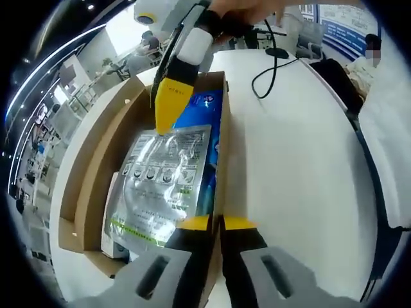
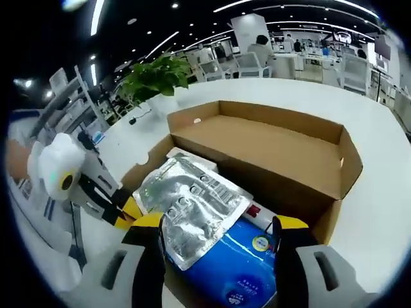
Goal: Operate the shoe box by opening the lid, removing the specified soft item, and placing it in the target area until the item is outside and the box remains undamaged.
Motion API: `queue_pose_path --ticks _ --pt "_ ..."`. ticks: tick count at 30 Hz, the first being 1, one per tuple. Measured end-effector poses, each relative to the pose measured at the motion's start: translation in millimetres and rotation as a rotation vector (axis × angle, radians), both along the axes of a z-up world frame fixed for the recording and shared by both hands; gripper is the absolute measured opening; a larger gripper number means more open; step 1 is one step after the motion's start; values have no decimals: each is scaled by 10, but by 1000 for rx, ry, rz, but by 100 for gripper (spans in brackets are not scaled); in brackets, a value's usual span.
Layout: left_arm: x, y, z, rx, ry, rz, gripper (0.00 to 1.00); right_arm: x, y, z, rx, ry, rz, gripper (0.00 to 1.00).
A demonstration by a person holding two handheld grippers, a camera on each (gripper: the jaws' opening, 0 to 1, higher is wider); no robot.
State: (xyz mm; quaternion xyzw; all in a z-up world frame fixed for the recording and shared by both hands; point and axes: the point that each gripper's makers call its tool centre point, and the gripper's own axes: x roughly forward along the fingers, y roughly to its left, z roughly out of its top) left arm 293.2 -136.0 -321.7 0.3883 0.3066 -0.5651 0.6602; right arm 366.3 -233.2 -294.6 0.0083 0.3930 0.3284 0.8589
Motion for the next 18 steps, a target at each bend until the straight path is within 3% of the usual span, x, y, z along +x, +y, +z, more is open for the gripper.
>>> queue_pose_path --ticks 6,18 --pt "0 3 -1 -1 0 0 4 63 47 -142 -4 51 -2 67" --pt "-3 4 -1 2 2 -2 4 103 177 -220 17 82 21 67"
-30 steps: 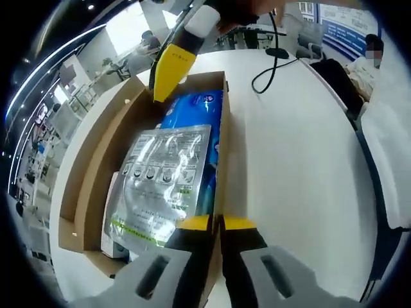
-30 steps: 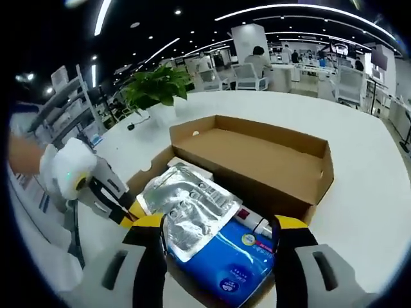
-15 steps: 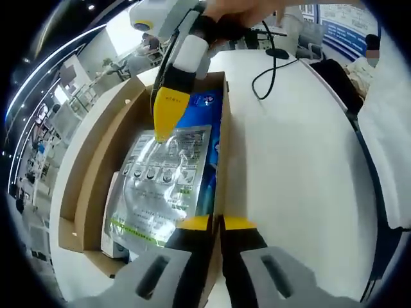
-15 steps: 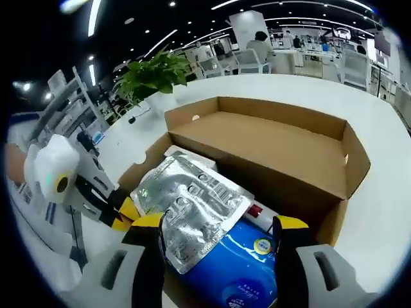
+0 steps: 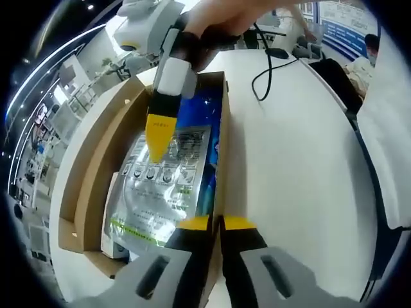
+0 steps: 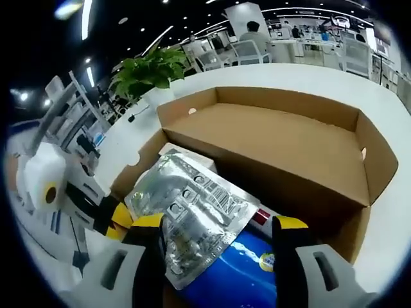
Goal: Operate the shoe box by opening the lid, removing the specified soft item, and placing it in the target area until the item is outside and the box remains undamaged.
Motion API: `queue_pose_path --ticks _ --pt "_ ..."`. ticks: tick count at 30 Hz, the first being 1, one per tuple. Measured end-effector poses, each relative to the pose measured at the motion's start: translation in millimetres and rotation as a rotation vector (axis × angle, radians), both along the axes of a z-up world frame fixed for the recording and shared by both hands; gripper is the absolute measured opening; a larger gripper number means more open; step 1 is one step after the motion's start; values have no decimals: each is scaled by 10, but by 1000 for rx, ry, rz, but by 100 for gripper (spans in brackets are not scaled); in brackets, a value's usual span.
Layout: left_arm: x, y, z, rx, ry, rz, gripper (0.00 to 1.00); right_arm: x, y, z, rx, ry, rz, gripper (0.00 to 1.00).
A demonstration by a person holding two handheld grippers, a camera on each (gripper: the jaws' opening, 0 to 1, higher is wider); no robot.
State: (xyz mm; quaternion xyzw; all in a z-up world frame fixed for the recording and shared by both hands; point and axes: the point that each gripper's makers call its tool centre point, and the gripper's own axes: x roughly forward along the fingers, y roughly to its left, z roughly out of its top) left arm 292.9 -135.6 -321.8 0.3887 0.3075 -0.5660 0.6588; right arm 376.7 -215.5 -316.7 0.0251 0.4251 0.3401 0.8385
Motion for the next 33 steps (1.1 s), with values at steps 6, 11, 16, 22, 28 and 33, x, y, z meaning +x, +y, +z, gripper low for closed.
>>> queue_pose_path --ticks 6,11,16,22,28,33 --pt "0 0 -2 1 3 1 4 -16 32 -62 -11 3 19 64" --pt "-3 -1 -2 2 1 2 4 -7 51 -56 -13 -2 25 63" --pt "-6 1 -1 1 0 5 4 0 59 -42 2 -7 26 59" --pt "-7 5 1 5 -6 1 4 2 63 -52 7 -6 29 58" --pt "-7 8 -2 8 -7 1 4 30 69 22 -23 -64 64 48" --pt "-3 5 -3 8 -6 2 4 36 31 64 -15 -73 63 40"
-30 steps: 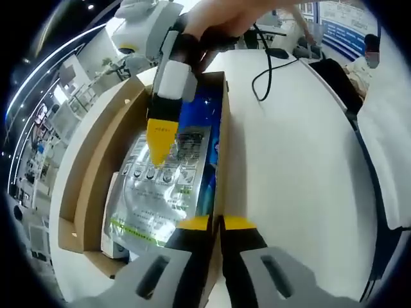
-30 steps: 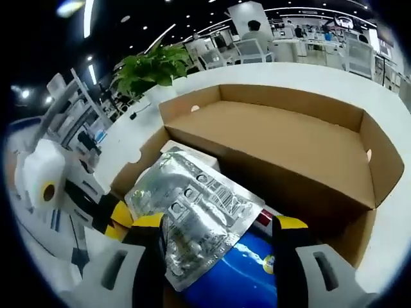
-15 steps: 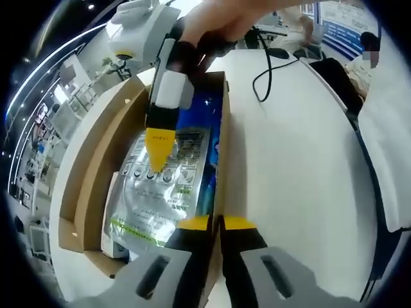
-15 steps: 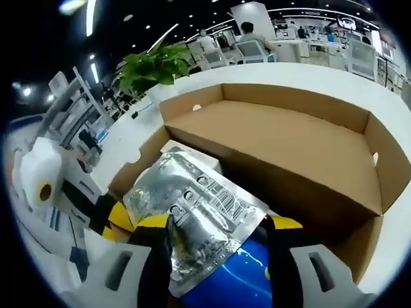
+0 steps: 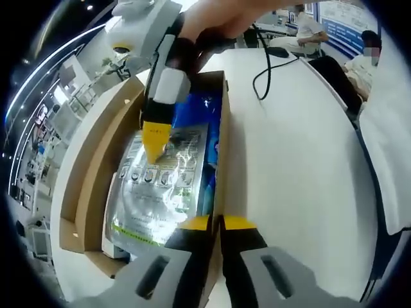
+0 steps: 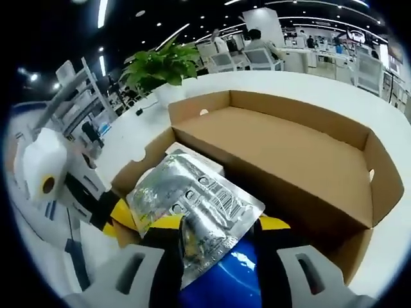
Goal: Operate the shoe box by opening the lid, removing the specified soft item, and placing it in the target area until the item is outside and the box remains undamaged.
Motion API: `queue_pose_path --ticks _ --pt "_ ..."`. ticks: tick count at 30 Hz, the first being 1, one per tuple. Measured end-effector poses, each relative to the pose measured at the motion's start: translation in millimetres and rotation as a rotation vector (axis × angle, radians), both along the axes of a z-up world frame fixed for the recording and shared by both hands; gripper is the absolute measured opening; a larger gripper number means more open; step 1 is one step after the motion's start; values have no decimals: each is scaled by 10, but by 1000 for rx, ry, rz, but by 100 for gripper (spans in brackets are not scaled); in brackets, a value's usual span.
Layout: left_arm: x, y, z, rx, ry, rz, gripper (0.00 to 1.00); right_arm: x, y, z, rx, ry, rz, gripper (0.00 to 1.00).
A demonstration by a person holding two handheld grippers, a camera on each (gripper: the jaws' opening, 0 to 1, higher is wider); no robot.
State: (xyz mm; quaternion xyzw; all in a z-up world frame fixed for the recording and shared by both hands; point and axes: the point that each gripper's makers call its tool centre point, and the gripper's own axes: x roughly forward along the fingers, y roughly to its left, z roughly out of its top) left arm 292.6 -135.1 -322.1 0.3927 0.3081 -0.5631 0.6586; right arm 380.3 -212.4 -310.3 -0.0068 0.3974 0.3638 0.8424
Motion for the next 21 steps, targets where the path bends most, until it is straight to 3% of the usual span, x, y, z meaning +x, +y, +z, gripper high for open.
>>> queue_pose_path --ticks 18,21 --pt "-3 0 3 6 -4 -2 4 -57 176 202 204 41 -50 29" --pt "-1 -1 2 7 -5 -4 4 -75 207 202 200 36 -44 30"
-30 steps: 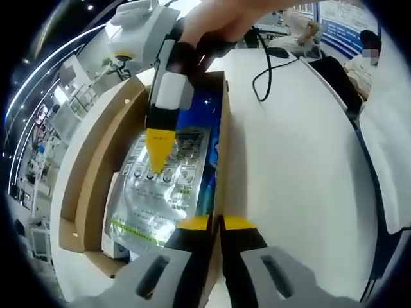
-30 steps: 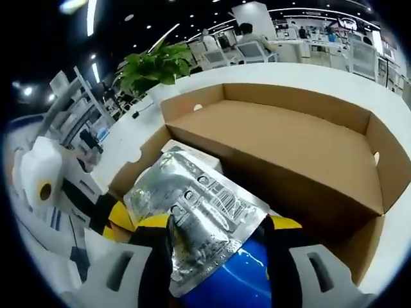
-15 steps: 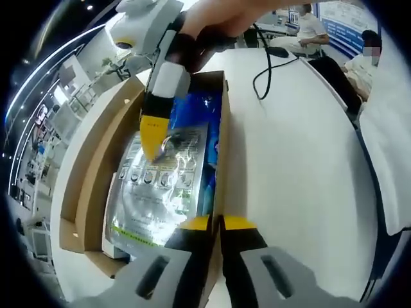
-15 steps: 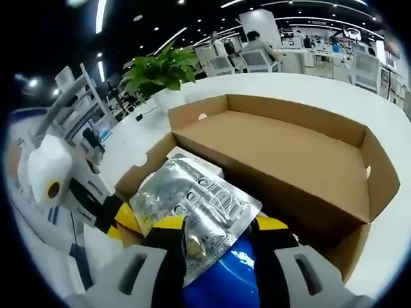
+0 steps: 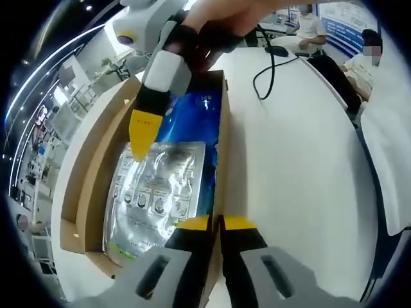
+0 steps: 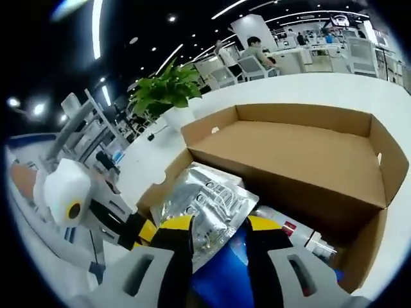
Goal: Operate the shoe box by opening the lid, removing the specified soft item, and placing it in the target area until the item is outside and the box remains undamaged.
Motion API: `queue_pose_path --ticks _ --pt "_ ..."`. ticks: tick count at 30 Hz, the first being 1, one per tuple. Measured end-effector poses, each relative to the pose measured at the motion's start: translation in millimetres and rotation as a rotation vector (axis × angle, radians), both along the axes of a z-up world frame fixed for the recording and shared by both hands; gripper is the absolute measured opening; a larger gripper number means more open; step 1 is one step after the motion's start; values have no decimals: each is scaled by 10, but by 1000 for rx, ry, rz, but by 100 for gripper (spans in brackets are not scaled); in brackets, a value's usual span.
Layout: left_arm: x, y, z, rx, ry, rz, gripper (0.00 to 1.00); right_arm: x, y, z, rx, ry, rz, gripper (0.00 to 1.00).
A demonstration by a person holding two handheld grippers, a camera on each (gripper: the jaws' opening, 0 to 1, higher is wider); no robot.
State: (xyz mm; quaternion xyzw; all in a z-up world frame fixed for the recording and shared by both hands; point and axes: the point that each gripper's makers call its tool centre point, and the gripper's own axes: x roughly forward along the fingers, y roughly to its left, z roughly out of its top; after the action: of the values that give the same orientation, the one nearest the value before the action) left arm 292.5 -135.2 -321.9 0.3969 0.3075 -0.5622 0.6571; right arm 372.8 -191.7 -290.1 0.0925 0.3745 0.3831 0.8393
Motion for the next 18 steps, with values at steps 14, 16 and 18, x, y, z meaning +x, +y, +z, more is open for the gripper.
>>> queue_pose_path --ticks 14,16,18 --pt "-2 4 -3 3 0 -4 4 23 20 183 117 8 -42 29" --pt "-5 2 -3 5 -3 -5 4 15 20 216 131 7 -42 28" --pt "-6 3 -4 4 -5 -6 4 10 21 260 150 0 -41 27"
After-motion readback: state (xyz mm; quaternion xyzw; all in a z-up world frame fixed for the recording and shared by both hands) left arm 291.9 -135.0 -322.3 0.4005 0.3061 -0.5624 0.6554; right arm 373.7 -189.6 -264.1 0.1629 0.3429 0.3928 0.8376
